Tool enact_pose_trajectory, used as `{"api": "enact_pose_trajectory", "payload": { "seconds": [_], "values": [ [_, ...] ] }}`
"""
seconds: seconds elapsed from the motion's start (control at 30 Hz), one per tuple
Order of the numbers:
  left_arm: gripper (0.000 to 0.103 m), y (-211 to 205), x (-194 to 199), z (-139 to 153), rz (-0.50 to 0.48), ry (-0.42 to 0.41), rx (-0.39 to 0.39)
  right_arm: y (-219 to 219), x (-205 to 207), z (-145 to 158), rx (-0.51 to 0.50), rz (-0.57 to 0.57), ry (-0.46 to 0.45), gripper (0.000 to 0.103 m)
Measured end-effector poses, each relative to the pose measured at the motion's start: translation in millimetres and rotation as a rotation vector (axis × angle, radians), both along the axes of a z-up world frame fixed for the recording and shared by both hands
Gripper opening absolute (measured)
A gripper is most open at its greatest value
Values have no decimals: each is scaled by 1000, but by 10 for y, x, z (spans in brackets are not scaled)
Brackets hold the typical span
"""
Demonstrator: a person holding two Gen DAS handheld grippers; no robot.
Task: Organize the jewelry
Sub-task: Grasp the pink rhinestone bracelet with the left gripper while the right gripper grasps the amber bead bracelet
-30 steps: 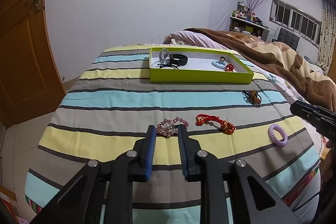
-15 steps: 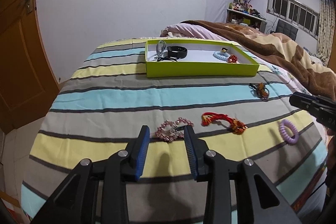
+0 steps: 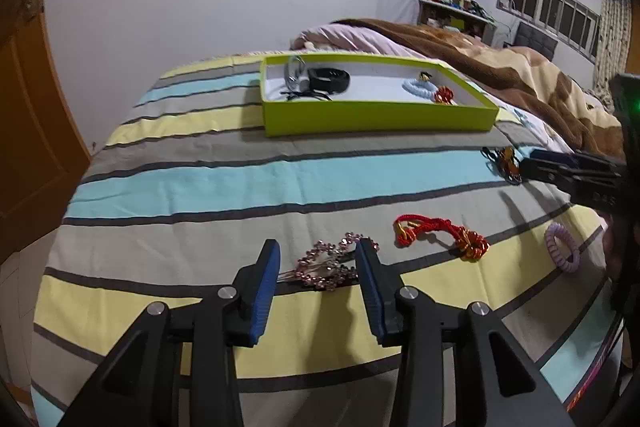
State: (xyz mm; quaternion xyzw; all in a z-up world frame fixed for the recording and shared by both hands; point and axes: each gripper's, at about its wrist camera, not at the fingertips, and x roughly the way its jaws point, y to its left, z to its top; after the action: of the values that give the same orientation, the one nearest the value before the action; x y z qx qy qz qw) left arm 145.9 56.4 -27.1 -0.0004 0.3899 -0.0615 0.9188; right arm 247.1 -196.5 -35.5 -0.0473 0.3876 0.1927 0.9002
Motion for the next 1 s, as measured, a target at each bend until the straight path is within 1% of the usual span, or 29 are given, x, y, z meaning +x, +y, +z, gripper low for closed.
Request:
{"api": "enact_pose_trajectory", "payload": {
  "seconds": [0.03,0.1,0.2,0.27,0.3,0.33,0.37,0.4,0.43,0.5,0.57,0.67,0.7,0.83,1.0],
  "values": [
    [44,-9,20,-19,-13,17,-4,24,38,-23,-7,5,9,47],
    [45,-21,49,-37,-20,36,-1,60,105,-60,-21,7,24,47],
    [45,-32,50,-42,-29,43,-3,110,178,-109,-38,9,49,47],
    [45,-53,42,-44,-28,41,14,125,206,-122,-44,2,57,47],
    [44,-64,40,-43,-28,37,21,123,208,-117,-41,-1,56,47],
    [39,-80,30,-40,-31,33,27,117,210,-112,-39,-4,56,44],
    [39,-96,23,-34,-32,28,38,116,211,-113,-43,-9,56,38],
    [34,-114,12,-31,-31,22,50,111,209,-113,-46,-14,55,30],
    [30,-125,7,-22,-30,16,58,109,209,-109,-45,-15,54,30],
    [28,-132,-5,-11,-25,10,60,104,199,-108,-44,-18,54,28],
    [22,-129,-18,-4,-26,8,49,93,175,-103,-42,-22,50,27],
    [18,-135,-45,-3,-25,9,37,90,144,-93,-35,-23,46,27],
    [14,-140,-60,-5,-27,6,37,90,130,-91,-34,-23,45,27],
    [12,-168,-99,1,-22,0,42,86,66,-69,-19,-22,38,26],
    [8,-181,-130,24,-15,-12,32,71,-45,-30,6,-23,27,26]
  ]
}}
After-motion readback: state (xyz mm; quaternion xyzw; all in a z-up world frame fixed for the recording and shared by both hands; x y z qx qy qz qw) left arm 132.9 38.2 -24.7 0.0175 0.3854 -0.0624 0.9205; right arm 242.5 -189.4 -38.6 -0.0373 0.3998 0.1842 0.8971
